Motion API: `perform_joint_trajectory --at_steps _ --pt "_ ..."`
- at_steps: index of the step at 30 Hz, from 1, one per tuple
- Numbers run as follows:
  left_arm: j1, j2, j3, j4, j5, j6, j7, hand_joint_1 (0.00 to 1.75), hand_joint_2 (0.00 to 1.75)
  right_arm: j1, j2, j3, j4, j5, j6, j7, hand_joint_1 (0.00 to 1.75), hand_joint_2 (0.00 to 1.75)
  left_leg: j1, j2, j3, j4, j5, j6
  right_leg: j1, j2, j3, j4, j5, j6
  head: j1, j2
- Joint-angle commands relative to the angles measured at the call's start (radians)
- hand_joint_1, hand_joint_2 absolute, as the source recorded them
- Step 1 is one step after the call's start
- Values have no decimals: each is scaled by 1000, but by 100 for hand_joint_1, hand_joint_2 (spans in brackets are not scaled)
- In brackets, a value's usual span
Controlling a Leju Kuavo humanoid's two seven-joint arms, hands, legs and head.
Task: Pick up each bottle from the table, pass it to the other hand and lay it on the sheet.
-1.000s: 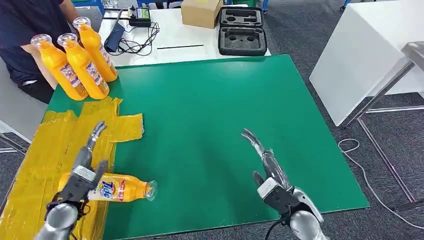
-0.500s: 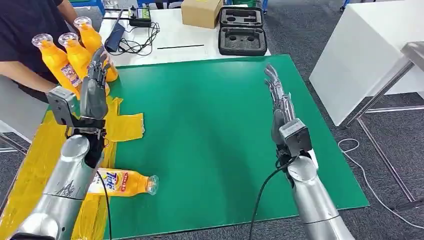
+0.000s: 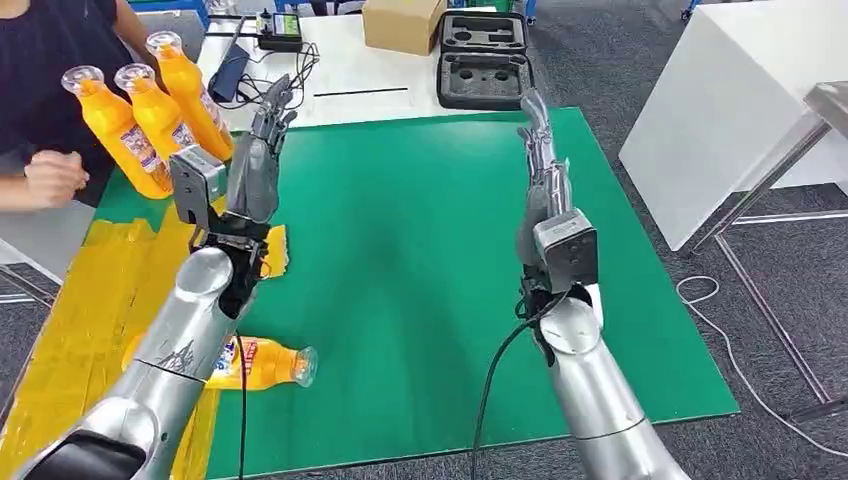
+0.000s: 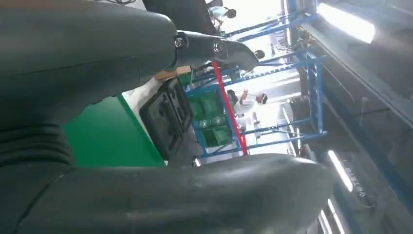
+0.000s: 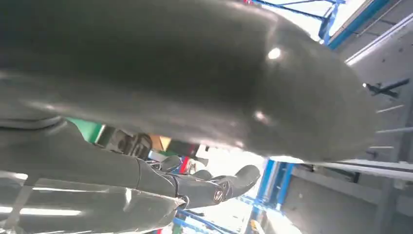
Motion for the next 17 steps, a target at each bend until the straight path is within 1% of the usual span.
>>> perform_joint_trajectory --at_steps 1,4,5,8,9,11,13,16,17 --pt "-38 -8 -87 25 -15 -18 14 0 0 70 -45 18 -127 18 -15 12 0 0 1 -4 3 0 -2 -1 1 -3 5 0 -2 -1 0 0" --pt "-37 -5 -87 24 -15 -18 13 0 0 66 -42 17 -122 19 -14 12 0 0 0 -1 -1 0 0 0 0 -1 0 0 0 -1 0 0" --pt "-36 -2 -89 23 -18 -19 14 0 0 66 -42 18 -120 22 -14 11 0 0 0 -2 1 1 -1 -1 0 -1 2 0 -1 -1 0 0" --pt "23 16 -102 -53 -38 -28 15 0 0 142 -65 18 -189 45 -18 -6 0 0 1 -3 2 0 -2 -1 0 -2 3 -1 -2 -2 0 0" --pt "81 47 -104 -120 -47 -23 -3 0 0 200 -83 28 -240 45 -18 -36 0 0 1 -3 2 -1 -1 -1 1 -2 3 -2 -1 -1 0 0" --pt "133 72 -95 -174 -48 -25 -16 0 0 245 -98 37 -276 47 -22 -50 0 0 0 -2 4 -2 -2 -1 1 -1 5 -3 -2 -2 0 0" --pt "133 72 -95 -174 -48 -25 -16 0 0 245 -98 37 -276 47 -22 -50 0 0 0 1 7 -2 -4 -1 1 2 7 -2 -3 -2 0 0" --pt "126 67 -95 -176 -48 -25 -15 0 0 233 -96 36 -274 48 -22 -45 0 0 0 0 0 0 -2 -1 0 0 0 0 -1 -1 0 0" --pt "126 67 -95 -176 -48 -25 -15 0 0 233 -96 36 -274 48 -22 -45 0 0 0 -1 0 0 -3 -2 1 0 0 0 -2 -1 0 0"
